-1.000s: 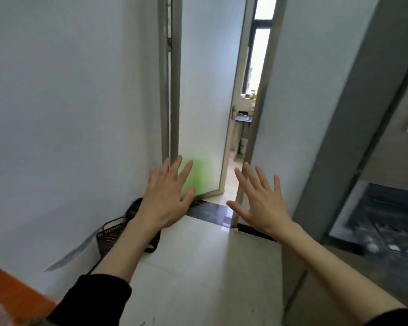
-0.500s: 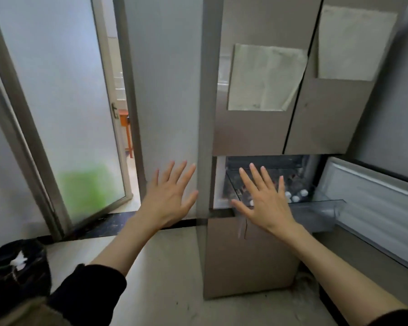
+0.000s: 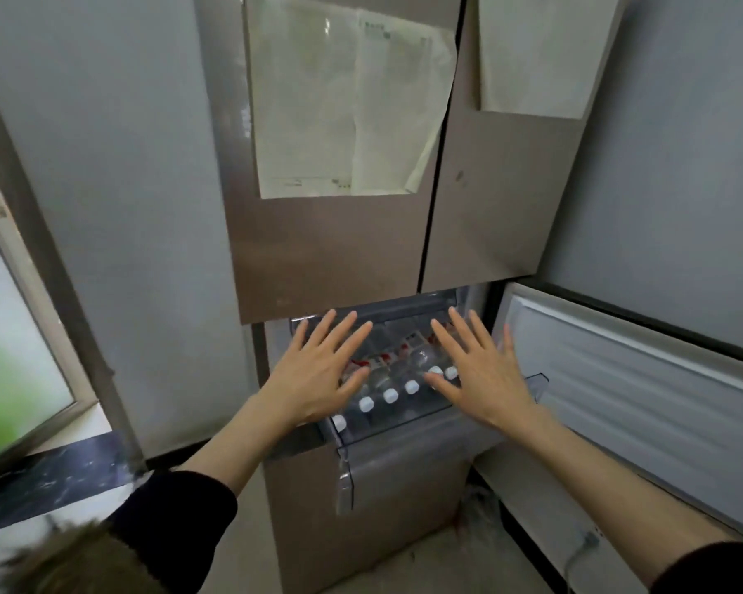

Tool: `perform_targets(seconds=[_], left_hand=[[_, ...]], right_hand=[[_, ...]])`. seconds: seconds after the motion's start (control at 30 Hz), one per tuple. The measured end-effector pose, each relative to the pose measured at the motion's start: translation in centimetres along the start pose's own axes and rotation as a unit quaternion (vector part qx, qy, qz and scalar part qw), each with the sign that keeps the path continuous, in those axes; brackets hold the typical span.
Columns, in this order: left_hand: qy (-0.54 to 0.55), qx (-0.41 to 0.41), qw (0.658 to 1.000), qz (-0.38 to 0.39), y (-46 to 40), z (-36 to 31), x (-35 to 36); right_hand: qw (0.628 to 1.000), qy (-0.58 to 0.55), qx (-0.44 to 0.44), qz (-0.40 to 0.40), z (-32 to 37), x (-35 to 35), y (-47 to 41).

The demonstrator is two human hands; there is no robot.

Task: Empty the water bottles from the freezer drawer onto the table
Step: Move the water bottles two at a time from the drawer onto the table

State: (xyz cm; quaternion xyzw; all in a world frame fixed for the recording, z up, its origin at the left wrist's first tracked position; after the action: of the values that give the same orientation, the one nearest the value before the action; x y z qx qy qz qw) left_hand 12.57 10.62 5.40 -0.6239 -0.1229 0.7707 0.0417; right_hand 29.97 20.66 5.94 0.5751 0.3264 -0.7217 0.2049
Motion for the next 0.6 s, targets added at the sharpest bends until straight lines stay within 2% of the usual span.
perform_targets(seconds=[0.2,0.37,0.47,0.6], left_hand=[[0.039,0.070,0.995,0.053,-8.0,-5.6,5.7],[0.045,0.074,0.992,0.093,-14.1,-7.4,9.8],[0.049,0.041,0.993,0.103,-17.9,-8.1,12.1],[0.131,-0.094,0.977,0.138,-21.3,-9.4,17.0]], right_hand=[[0.997,-0.017,0.062,0.031,-7.5,3.5,-3.6],[0.993,-0.033,0.081,0.078,-13.4,6.9,-7.2],[0.988,-0.067,0.081,0.109,-16.8,9.2,-10.4],[0.985,-0.090,0.070,0.132,-20.5,12.6,-14.3]])
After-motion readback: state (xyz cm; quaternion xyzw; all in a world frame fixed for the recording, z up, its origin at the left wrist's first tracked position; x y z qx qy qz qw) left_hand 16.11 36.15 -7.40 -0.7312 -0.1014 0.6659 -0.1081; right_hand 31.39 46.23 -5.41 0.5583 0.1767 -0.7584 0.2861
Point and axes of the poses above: each hand's wrist, its own y-axis away from the middle knuckle, its own x-axis out of the palm, z = x × y, the point moved 6 cm from there along -y, towards the middle knuckle, and after that the axes turned 13 degrees about -y, right-handed, at the moved point
